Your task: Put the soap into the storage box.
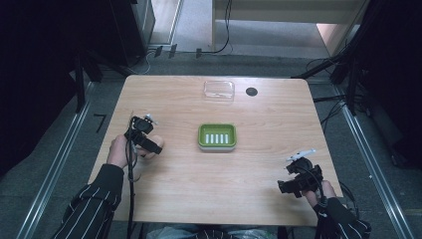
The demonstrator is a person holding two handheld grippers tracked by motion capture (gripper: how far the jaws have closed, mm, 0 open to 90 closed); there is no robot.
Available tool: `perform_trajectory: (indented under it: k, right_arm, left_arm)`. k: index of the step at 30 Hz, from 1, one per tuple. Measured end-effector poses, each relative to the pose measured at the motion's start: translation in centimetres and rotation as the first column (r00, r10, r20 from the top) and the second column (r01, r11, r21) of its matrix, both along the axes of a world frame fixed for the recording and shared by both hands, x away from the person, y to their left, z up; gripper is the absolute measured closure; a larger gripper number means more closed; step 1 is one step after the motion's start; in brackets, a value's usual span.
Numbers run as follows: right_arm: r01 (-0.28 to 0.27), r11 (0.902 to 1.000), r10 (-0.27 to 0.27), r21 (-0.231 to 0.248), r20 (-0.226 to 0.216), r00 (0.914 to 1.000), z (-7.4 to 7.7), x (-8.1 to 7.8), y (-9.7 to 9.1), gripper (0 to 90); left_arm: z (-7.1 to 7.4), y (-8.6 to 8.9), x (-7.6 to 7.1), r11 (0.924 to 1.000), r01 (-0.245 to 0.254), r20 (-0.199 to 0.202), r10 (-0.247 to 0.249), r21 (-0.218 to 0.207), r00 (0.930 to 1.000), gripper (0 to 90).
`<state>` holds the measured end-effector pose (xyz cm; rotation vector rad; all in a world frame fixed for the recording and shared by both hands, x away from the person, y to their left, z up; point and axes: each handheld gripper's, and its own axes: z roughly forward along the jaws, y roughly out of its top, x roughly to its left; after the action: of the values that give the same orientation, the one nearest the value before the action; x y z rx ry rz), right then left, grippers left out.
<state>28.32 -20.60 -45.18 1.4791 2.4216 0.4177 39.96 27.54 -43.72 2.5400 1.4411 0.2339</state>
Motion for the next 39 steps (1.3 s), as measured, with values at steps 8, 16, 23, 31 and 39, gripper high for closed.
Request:
perform_trajectory:
  k: [8, 16, 23, 31, 39]
  right_arm:
    - [-0.001, 1.0000, 0.001, 0.001, -0.001, 1.0000, 0.0, 0.0, 0.0, 14.2]
    - [-0.001, 1.0000, 0.001, 0.003, -0.001, 1.0000, 0.0, 0.0, 0.0, 14.2]
    - [-0.002, 1.0000, 0.002, 0.003, -0.001, 1.0000, 0.0, 0.0, 0.0, 14.2]
    - [0.006, 1.0000, -0.006, 0.004, -0.001, 1.0000, 0.1, -0.1, 0.0, 14.2]
    - [0.007, 1.0000, -0.007, 0.005, 0.001, 1.0000, 0.1, -0.1, -0.1, 14.2]
  left_arm:
    - [-0.5, 0.0, 0.1, 0.9999, -0.001, 0.006, 0.001, 0.013, 1.0000, 21.5]
    - [-0.7, 0.0, 0.1, 0.9998, 0.010, -0.005, -0.010, 0.017, 0.9999, 30.0]
    - [-0.8, 0.1, 0.2, 1.0000, 0.005, 0.000, -0.005, 0.007, 1.0000, 29.9]
    - [-1.2, -0.2, 0.4, 0.9990, 0.018, -0.013, -0.017, 0.040, 0.9998, 32.6]
    - [-1.4, -0.3, 0.4, 0.9991, 0.014, -0.019, -0.013, 0.041, 0.9997, 32.5]
